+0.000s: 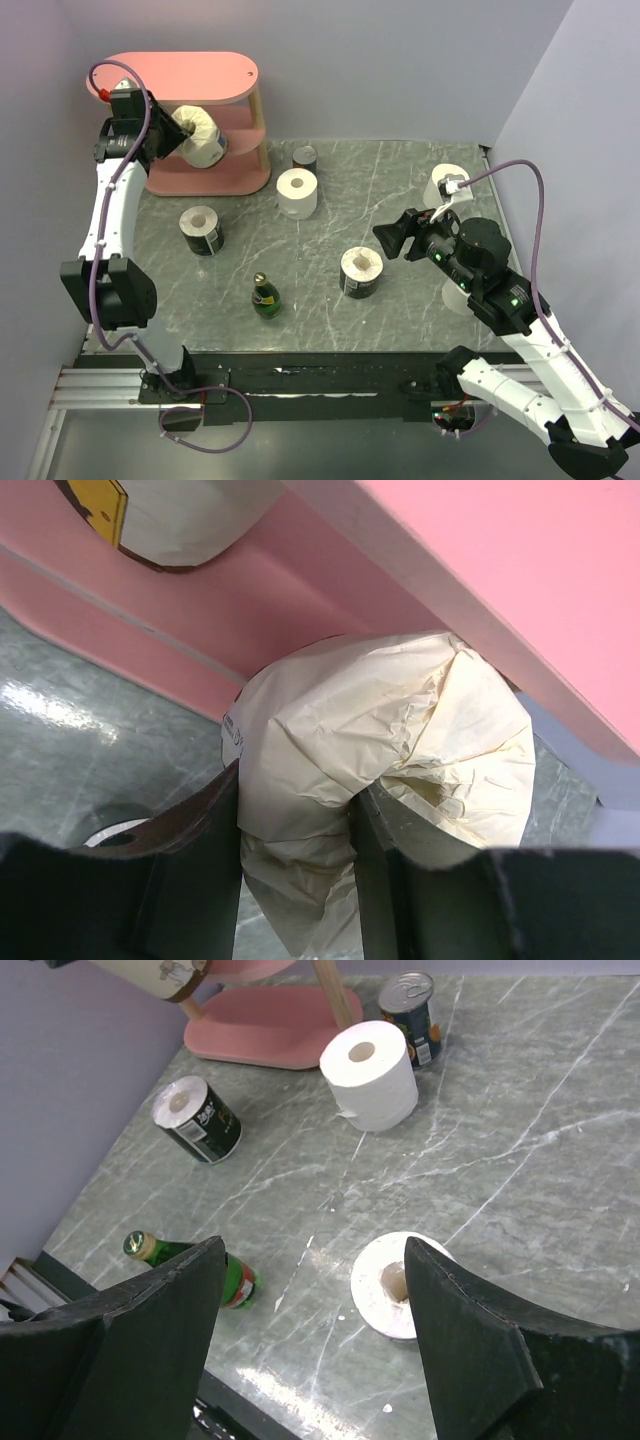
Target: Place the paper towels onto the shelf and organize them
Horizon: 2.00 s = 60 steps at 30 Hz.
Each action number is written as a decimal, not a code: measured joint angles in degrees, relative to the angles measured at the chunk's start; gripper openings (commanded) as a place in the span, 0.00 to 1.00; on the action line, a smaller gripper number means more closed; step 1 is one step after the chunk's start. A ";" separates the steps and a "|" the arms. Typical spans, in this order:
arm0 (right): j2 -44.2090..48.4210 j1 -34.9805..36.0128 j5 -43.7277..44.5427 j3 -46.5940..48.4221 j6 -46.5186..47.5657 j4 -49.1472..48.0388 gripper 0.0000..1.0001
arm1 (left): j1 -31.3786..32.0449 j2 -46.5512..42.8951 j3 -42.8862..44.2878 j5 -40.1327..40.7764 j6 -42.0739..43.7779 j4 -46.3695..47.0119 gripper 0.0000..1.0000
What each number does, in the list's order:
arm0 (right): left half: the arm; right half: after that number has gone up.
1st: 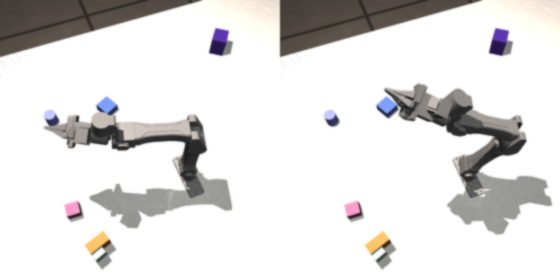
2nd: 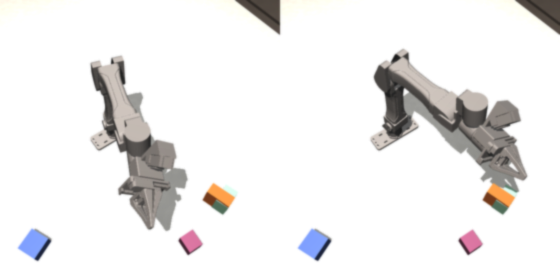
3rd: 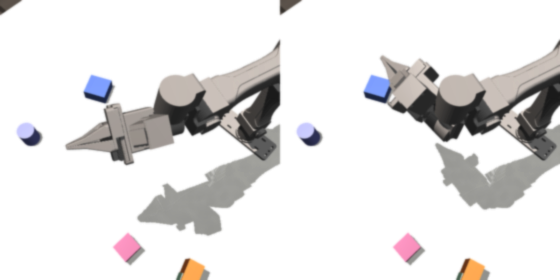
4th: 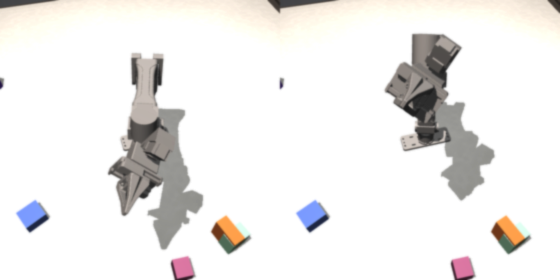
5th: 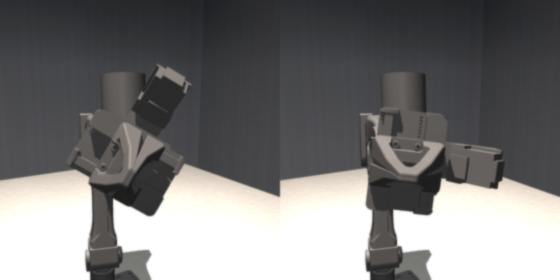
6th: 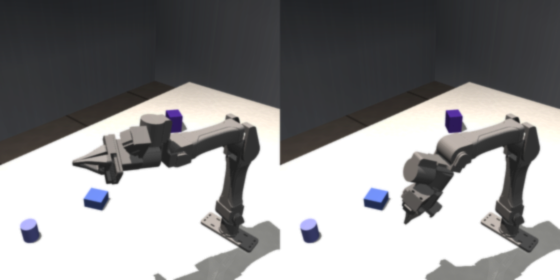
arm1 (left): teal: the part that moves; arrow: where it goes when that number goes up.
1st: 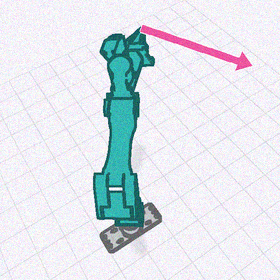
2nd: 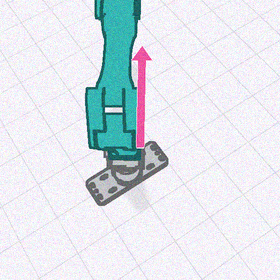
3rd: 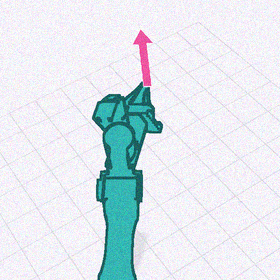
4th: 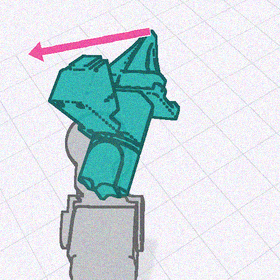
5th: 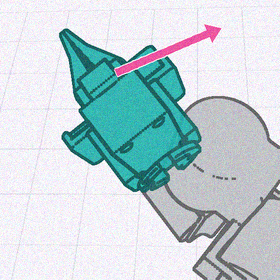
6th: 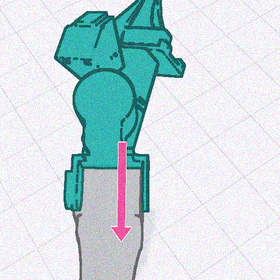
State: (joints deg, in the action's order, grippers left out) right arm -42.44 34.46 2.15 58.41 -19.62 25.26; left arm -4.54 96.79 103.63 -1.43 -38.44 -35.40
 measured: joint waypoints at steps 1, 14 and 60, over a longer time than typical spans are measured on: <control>0.00 0.00 0.02 0.11 0.00 0.04 0.79 | 0.00 0.66 0.24 -0.24 -0.66 0.00 0.38; 0.66 0.00 0.17 0.74 0.00 0.11 0.79 | 0.00 3.78 1.57 -0.26 -5.38 0.83 0.42; 5.14 0.00 1.03 2.47 -0.04 2.64 0.79 | -0.33 -2.08 -3.08 -1.53 -8.35 12.44 0.77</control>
State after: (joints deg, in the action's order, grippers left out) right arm -37.30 34.46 3.18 60.88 -19.66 27.90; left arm -4.86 94.72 100.55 -2.96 -46.78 -22.96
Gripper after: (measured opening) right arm 0.795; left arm 0.779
